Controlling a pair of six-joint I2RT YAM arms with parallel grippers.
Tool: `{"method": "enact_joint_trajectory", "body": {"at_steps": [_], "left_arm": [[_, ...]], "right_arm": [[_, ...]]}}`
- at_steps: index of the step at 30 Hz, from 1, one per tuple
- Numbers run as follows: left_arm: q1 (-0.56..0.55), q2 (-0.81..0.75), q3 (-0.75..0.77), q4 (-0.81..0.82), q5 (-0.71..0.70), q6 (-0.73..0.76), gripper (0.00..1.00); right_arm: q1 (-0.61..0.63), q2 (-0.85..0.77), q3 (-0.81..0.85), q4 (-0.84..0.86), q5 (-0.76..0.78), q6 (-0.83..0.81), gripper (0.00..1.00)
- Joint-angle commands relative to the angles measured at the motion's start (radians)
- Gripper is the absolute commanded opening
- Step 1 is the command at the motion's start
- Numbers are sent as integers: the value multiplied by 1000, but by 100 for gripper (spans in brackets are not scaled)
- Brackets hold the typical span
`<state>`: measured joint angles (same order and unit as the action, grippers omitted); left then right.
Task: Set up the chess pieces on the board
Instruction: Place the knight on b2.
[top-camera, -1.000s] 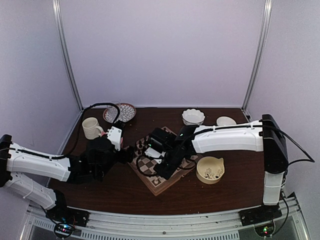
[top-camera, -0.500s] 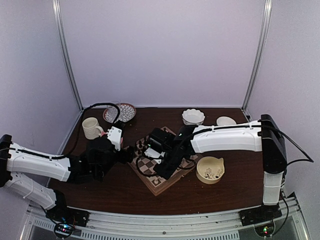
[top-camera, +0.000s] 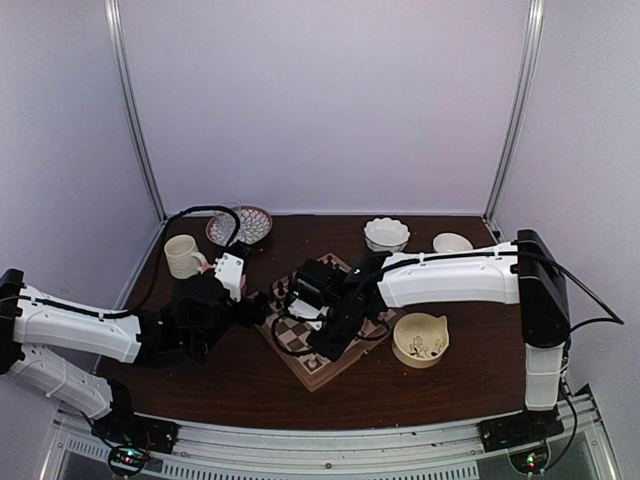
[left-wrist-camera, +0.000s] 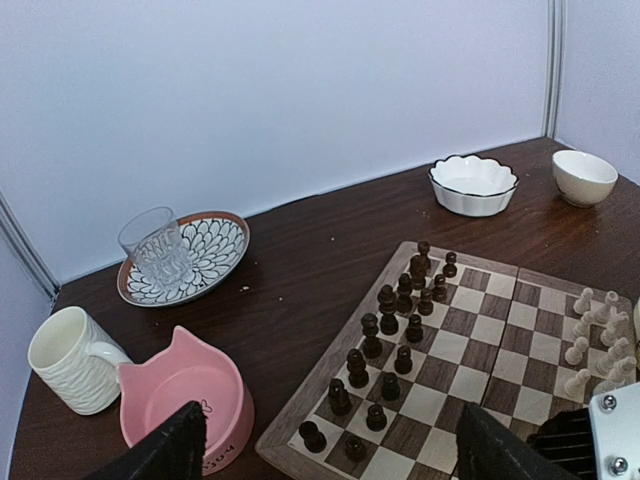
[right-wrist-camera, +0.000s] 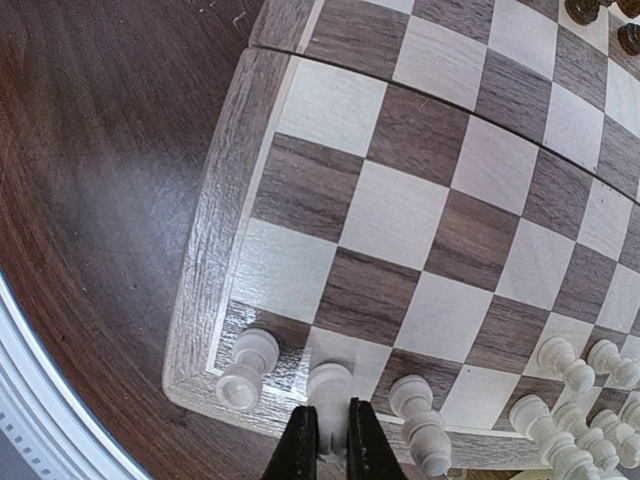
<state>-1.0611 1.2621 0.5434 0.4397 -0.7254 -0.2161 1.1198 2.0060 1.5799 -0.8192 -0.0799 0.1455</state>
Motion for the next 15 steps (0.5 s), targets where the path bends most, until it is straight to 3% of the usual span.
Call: {"method": "enact_joint_trajectory", "body": {"at_steps": [1, 15], "left_arm": [[5, -2, 1, 22, 6, -6, 86], [4, -4, 1, 22, 7, -6, 86]], "right_arm": [[8, 17, 27, -7, 23, -7, 4], [14, 9, 23, -2, 35, -4, 21]]}}
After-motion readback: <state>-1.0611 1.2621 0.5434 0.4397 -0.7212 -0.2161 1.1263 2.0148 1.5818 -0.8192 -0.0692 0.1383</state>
